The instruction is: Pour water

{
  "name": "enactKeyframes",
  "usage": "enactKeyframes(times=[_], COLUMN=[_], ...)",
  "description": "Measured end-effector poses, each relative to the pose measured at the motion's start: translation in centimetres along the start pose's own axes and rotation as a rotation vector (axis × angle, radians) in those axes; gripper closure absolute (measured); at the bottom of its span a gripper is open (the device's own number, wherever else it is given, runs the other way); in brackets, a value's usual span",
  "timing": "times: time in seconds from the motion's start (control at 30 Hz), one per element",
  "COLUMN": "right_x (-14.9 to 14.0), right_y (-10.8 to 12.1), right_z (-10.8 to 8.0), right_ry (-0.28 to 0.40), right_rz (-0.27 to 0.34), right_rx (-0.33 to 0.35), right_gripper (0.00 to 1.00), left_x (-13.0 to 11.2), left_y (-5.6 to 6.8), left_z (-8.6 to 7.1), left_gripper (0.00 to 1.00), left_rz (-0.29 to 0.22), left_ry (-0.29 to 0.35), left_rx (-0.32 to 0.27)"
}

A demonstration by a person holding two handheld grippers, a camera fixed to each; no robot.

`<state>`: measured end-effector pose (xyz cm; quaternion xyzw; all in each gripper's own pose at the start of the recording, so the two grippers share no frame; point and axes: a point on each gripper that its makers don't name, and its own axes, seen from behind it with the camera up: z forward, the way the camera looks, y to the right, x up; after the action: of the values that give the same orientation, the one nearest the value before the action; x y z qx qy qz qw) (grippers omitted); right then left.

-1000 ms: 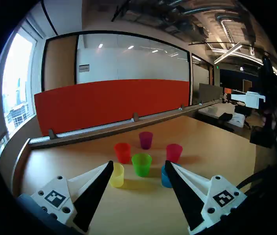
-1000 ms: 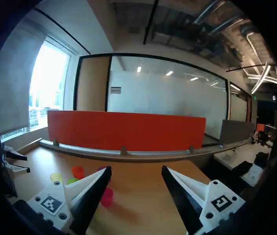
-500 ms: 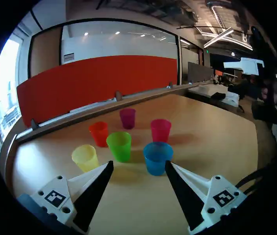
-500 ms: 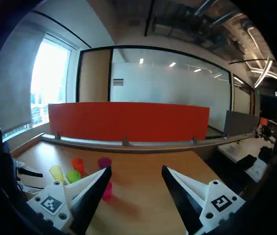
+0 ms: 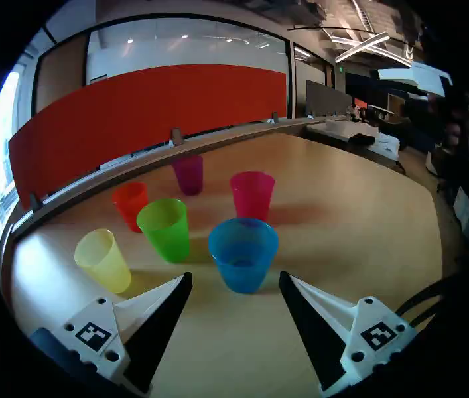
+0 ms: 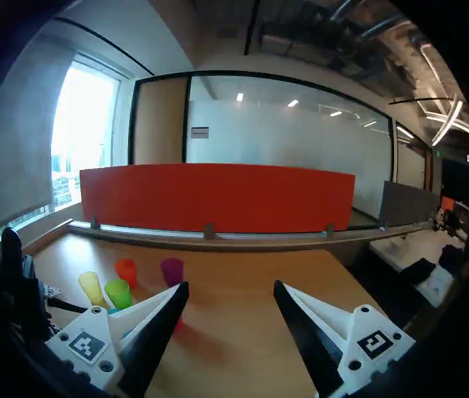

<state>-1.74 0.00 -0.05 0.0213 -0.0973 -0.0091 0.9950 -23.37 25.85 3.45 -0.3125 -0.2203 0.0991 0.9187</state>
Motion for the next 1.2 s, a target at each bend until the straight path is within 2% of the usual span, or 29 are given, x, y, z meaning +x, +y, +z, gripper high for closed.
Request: enactKeyframes(times=[0.4,0.67,0.9,1.2], right_x=[-1.3,-1.5,-1.7,-1.5], right_y=[1.1,1.4,1.6,2.2], right_z=[0.8,1.0,0.9,0.9], right_ry=[-0.019,-0.025,-0.032,-0.028], right_rz=[0.007,0.008,0.012,0.018], right_rx=[-0.004,-0.005,-0.006,-0.011], right_gripper=[0.01,0.01,0.00,0.01], left_x=[0.6,0.4,0.9,0.0], left_y=[0.7,1.2,1.3,0.9], left_z=[3.0,4.6,5.5,5.9], left_gripper=[0.02,0.03,0.02,0.03], left_rz=[-0.040,-0.042,-0.043,-0.049], left_ry=[0.006,0.005,0.006,-0.048], left_rx=[-0.004,-0.007,-0.007,0.002])
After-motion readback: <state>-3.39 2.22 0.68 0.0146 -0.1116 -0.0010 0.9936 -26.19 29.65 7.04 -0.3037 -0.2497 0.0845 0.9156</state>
